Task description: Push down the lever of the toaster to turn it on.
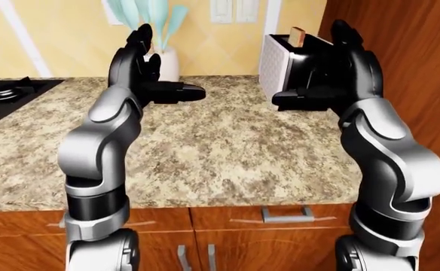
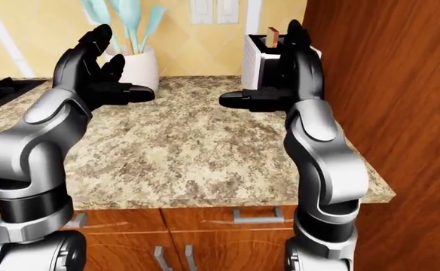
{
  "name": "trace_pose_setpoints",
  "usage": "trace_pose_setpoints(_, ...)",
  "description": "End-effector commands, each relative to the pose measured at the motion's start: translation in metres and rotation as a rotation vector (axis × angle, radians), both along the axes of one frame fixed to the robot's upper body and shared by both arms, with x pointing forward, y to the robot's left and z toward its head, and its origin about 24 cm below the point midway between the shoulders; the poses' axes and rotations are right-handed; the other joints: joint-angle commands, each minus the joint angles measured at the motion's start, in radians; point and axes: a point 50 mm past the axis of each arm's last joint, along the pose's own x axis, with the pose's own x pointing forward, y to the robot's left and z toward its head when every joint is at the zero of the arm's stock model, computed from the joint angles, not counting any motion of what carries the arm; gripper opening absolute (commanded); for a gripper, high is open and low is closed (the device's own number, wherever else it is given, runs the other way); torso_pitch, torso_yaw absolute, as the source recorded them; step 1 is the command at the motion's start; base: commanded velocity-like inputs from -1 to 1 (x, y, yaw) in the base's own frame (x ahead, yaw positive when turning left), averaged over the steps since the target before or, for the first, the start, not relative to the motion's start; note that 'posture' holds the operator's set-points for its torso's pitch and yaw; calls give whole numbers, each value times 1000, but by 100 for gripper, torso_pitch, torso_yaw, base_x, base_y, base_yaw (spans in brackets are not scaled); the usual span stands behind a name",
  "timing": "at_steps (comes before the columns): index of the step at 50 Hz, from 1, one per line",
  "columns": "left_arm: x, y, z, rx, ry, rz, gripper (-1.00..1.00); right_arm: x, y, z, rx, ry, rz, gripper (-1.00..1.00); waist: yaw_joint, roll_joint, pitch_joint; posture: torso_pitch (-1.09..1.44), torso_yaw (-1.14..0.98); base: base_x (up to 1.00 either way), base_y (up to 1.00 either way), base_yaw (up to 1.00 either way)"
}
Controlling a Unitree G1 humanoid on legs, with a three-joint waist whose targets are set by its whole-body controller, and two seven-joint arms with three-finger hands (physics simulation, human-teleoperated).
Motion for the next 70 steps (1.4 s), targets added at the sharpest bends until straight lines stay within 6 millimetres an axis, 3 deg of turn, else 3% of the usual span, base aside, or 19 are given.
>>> trace_pose_setpoints(1,-6,-1,22,-3,-104,-1,100,-5,0,16,-1,-85,-3,100,1,1,-26,-28,0,0,0,0)
trace_pose_setpoints(15,-5,-2,21,0,-101,-8,100,-3,-1,14,0,-83,-7,100,9,0,-133,-40,0,0,0,0)
trace_pose_setpoints(21,-6,-3,23,1,-114,-9,100,1,-3,12,6,-73,-8,100,12,-3,-155,-41,0,0,0,0)
trace_pose_setpoints(25,-8,-4,24,1,-121,-21,100,1,-6,16,-14,-67,-36,100,13,-5,-159,-41,0,0,0,0)
trace_pose_setpoints(42,-9,-2,25,-1,-127,-13,100,35,-8,15,-88,4,-57,100,10,-4,-159,-41,0,0,0,0)
trace_pose_setpoints(58,-10,0,28,-4,-132,-5,100,57,-5,-16,-111,79,-17,100,9,-1,-159,-41,0,0,0,0)
trace_pose_setpoints(70,-10,1,29,-5,-136,-4,100,65,-2,-25,-112,100,-15,100,9,2,-160,-41,0,0,0,0)
